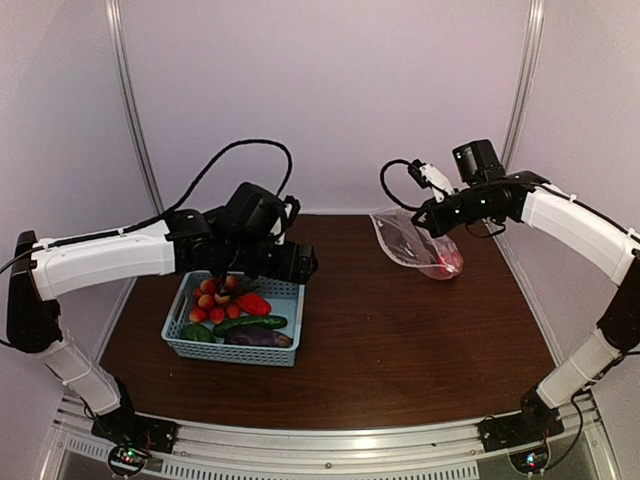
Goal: Place the food in the zip-top bag and seal the zipper
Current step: Pick up the fake vegetable from the bin.
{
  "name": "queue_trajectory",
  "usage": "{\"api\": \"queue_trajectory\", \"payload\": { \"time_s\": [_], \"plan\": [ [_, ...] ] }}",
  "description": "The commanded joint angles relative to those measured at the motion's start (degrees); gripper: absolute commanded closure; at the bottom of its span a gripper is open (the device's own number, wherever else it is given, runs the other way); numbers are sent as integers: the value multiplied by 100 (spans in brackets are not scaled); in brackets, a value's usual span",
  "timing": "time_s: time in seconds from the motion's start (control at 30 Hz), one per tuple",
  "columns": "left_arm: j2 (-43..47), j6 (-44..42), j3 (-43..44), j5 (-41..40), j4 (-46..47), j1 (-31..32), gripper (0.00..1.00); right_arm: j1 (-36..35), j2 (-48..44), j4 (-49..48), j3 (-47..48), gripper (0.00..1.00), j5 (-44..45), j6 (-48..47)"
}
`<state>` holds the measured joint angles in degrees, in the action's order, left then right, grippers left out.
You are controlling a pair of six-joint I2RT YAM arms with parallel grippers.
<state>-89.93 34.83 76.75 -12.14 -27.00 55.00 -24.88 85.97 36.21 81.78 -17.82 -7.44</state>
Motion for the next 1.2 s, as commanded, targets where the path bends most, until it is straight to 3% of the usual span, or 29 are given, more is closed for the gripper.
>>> {"api": "queue_trajectory", "payload": {
  "time_s": [0.0, 0.07, 0.17, 0.3, 0.37, 0.57, 0.67, 0.8, 0.9, 0.97, 1.07, 1.17],
  "plan": [
    [380, -58, -253, -409, -569, -122, 12, 37, 104, -24, -43, 100, -368, -103],
    [606, 99, -465, -661, -585, -130, 3, 58, 149, 114, 70, 100, -441, -185],
    [933, 497, -797, -806, -718, -140, 2, 79, 181, 266, 140, 100, -492, -263],
    [573, 523, -126, -546, -2060, -90, 2, 150, 187, 427, 189, 100, -532, -290],
    [767, 478, -301, -952, -2018, 56, 2, 161, 163, 452, 210, 100, -572, -269],
    [1730, 542, -1064, -1091, -1471, 79, 2, 192, -1, 706, 390, 100, -668, -389],
    [1916, 1235, -1157, -1691, -2302, 65, 2, 195, -139, 766, 334, 100, -687, -475],
    [2036, 488, -1419, -1663, -2294, 60, 2, 195, -294, 757, 201, 100, -817, -490],
    [2404, 233, -1961, -1063, -1730, -208, 10, 200, -318, 729, 148, 100, -870, -555],
    [2396, 198, -2084, -419, -1589, -546, 22, 207, -325, 710, 146, 100, -912, -578],
    [2137, -24, -2001, 340, -1570, -650, 25, 205, -362, 669, 135, 100, -976, -571],
    [1598, -355, -1685, 1012, -2004, -651, 20, 208, -390, 530, -6, 100, -1025, -496]
  ]
}}
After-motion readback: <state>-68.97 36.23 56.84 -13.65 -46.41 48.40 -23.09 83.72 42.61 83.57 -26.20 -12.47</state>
